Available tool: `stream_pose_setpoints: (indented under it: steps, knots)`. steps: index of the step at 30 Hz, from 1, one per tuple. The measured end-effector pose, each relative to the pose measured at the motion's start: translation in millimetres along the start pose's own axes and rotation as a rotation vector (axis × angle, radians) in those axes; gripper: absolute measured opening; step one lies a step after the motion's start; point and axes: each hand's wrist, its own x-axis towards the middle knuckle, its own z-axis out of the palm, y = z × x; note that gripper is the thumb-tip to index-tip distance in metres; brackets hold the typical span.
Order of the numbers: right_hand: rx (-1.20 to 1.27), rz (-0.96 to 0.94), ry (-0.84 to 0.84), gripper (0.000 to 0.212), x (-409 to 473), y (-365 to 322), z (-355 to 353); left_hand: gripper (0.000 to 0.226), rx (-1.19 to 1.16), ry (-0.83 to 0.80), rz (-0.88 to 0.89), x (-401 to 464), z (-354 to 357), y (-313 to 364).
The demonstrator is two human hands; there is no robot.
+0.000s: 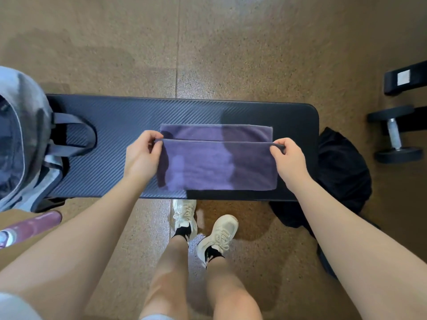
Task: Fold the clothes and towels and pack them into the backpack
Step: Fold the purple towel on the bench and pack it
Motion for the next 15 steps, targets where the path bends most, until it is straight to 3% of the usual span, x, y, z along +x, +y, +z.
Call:
stream_pose_setpoints:
  steps: [5,10,13,15]
  knots:
    - [-0.011,-0.013,0.095,0.013,35,-13,14,0.013,-0.047,0.047,0.011,37,9,2]
    - [-0.120,0.076,0.198,0.018,43,-17,29,0.026,0.098,-0.060,0.091,51,17,-2]
    - [-0.395,0.002,0.312,0.038,33,-22,38,0.044,0.364,0.014,0.356,45,20,-5]
    - [-0.588,-0.268,0.289,0.050,17,-27,54,0.051,0.480,-0.031,0.599,33,32,-7]
